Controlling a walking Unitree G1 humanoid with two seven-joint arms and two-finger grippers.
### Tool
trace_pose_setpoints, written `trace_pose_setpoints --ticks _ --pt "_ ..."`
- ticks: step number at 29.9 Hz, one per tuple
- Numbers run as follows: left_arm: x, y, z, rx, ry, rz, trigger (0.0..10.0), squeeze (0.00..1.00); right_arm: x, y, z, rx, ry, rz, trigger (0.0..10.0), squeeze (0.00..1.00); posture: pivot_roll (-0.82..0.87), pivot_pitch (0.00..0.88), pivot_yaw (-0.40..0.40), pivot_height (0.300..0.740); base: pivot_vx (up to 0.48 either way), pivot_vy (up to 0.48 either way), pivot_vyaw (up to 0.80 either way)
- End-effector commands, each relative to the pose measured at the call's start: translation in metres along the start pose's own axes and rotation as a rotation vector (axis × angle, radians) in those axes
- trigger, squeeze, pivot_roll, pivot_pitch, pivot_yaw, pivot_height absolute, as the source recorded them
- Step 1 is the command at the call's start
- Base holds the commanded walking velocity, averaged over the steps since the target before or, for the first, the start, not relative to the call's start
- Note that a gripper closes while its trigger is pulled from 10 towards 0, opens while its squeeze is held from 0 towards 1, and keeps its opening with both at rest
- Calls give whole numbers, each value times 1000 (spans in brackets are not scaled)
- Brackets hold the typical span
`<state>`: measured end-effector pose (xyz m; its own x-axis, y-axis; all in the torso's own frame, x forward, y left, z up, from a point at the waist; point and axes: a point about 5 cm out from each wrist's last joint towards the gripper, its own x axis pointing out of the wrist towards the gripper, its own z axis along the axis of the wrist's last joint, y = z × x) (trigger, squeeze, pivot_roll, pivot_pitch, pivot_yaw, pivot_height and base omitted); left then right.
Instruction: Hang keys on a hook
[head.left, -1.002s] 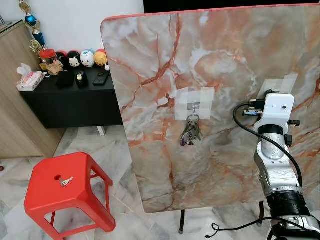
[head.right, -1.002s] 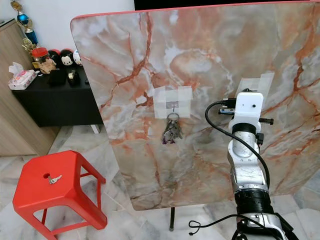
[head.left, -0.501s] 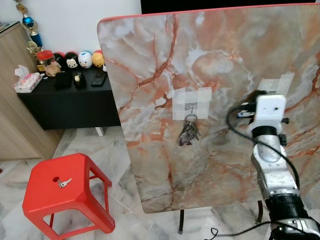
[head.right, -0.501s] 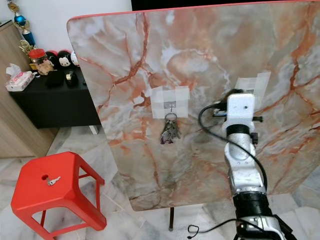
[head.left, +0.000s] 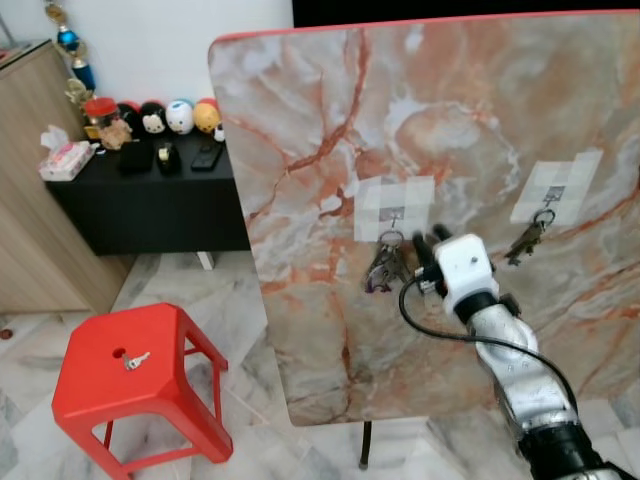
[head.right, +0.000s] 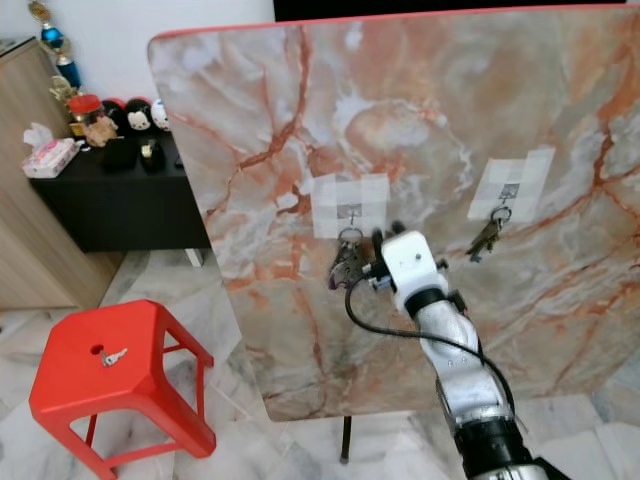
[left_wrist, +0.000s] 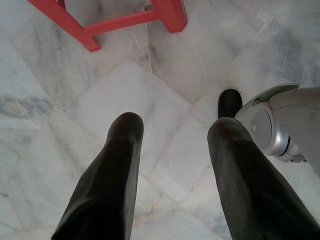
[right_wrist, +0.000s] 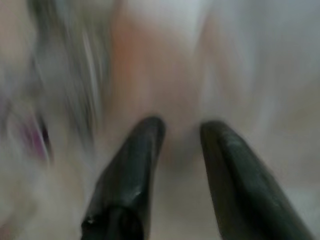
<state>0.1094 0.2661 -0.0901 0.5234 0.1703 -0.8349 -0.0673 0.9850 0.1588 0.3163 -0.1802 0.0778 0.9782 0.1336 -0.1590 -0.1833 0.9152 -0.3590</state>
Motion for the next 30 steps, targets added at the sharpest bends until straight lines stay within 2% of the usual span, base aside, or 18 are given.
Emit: trace_pose_setpoints --ticks 1,4,6,10,11,14,16,17,18,22,24,27,30 --pt "-1 3 -3 4 17 6 10000 0 -12 6 -42 45 170 -23 10000 0 131 0 28 740 0 0 0" --pt "-1 3 -4 -7 19 11 10000 0 -28 22 -79 94 334 -20 10000 0 140 0 19 740 0 0 0" --pt "-1 3 -4 -13 18 15 10000 0 -36 28 -92 155 396 -34 10000 0 143 0 16 740 0 0 0" --pt "-1 2 -4 -15 20 14 10000 0 -65 44 -130 323 594 -98 10000 0 143 0 17 740 0 0 0" --pt "-1 2 -4 -15 20 14 10000 0 -65 44 -130 323 594 -98 10000 0 143 0 17 740 0 0 0" --pt "-1 2 -4 -15 20 14 10000 0 -84 53 -148 464 695 -145 10000 0 133 0 19 740 0 0 0" --pt "-1 2 -4 -14 21 11 10000 0 -97 59 -159 526 763 -171 10000 0 119 0 25 740 0 0 0" --pt "-1 2 -3 -11 21 3 10000 0 -109 65 -168 565 830 -177 10000 0 107 0 28 740 0 0 0" --pt "-1 2 -4 -10 22 -1 10000 0 -123 72 -176 554 895 -147 10000 0 94 0 35 740 0 0 0" --pt "-1 1 -5 5 31 -5 10000 0 -146 75 -189 531 1008 -159 10000 0 102 0 37 740 0 0 0" --pt "-1 -1 -6 7 33 -5 10000 0 -147 73 -191 545 1016 -179 10000 0 109 0 33 740 0 0 0" --pt "-1 -2 -6 -8 26 -1 10000 0 -136 74 -185 544 970 -133 10000 0 104 0 27 740 0 0 0" --pt "-1 -3 -7 -19 29 -7 10000 0 -135 79 -184 500 975 -75 10000 0 113 0 18 740 0 0 0"
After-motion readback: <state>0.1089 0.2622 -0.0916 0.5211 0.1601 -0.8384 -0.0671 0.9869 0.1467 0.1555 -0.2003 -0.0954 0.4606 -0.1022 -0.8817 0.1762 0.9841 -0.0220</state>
